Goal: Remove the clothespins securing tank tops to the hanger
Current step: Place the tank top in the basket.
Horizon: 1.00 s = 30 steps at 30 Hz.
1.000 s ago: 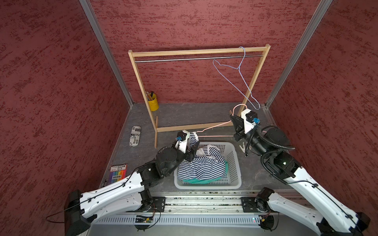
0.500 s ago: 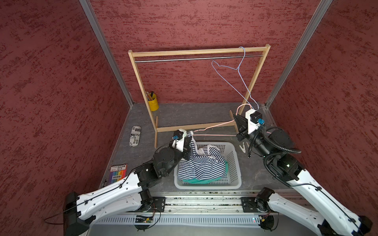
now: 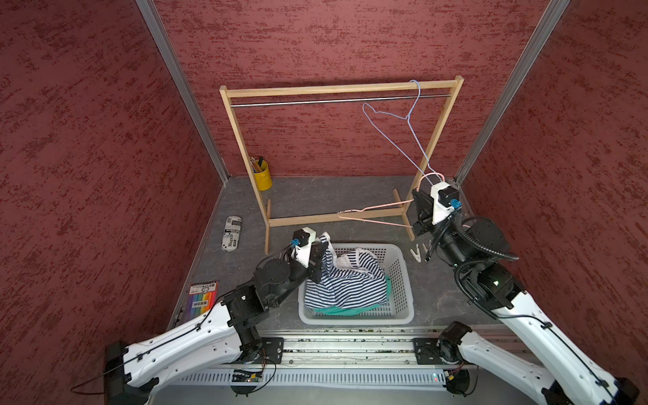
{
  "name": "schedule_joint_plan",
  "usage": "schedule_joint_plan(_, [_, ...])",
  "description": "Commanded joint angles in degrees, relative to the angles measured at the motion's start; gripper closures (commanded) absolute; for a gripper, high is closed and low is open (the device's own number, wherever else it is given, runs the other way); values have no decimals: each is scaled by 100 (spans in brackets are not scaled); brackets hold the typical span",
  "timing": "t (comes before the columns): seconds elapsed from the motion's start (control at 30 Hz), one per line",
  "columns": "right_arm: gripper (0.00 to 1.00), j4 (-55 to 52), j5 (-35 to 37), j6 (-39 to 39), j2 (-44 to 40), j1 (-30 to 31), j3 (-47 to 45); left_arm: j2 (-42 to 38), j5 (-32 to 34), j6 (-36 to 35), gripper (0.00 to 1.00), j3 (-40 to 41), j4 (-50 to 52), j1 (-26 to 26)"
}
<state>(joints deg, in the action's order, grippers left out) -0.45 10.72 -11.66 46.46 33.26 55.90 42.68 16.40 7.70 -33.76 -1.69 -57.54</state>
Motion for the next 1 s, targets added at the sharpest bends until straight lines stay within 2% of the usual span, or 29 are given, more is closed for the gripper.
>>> schedule_joint_plan(0.0, [100,264,-267,176,67,-188,371,405,-1170,132,100,58,-450,-13])
schedule_joint_plan(0.07, [100,278,-601,280,182,-291,449,781,-1512,215,100,42,-585,-91])
schedule_joint_plan(0.17, [100,340,-1071,396,282,-478,460,1188,-1605,370,99,45,-660,-195])
schedule_joint_plan(0.2, [100,379,-1231,429,298,-552,448,1274,-1613,412,87,59,-665,-204])
schedule_joint_plan(0.23, [100,444,-1482,483,315,-653,418,1359,-1648,409,63,82,-678,-201])
schedule_joint_plan(0.3, [100,560,-1900,626,363,-849,387,1611,-1844,238,54,-52,-403,-205])
schedule_joint_plan(0.37, [100,639,-2217,732,470,-1022,410,1907,-1828,91,35,-345,129,-214])
schedule_joint_plan(0.4, [100,670,-2313,771,525,-1071,413,1960,-1768,32,30,-444,270,-237])
schedule_joint_plan(0.5, [100,761,-2657,813,731,-1195,448,1556,-1620,-206,14,-232,-75,-309])
schedule_joint_plan(0.57, [100,850,-2813,846,874,-1263,466,1000,-1577,-382,0,162,-687,-324])
schedule_joint_plan(0.67, [100,1128,-3147,938,1032,-1363,433,233,-1740,-712,1,508,-1115,-313])
schedule_joint_plan(0.8, [100,1413,-3399,1105,1283,-1476,470,-339,-1986,-1248,0,261,-406,-303])
schedule_joint_plan(0.9, [100,1711,-3637,1244,1420,-1513,459,-271,-1883,-1467,0,-213,387,-277])
schedule_joint_plan(0.97, [100,1748,-3682,1273,1499,-1541,514,52,-1782,-1693,0,-761,1239,-283])
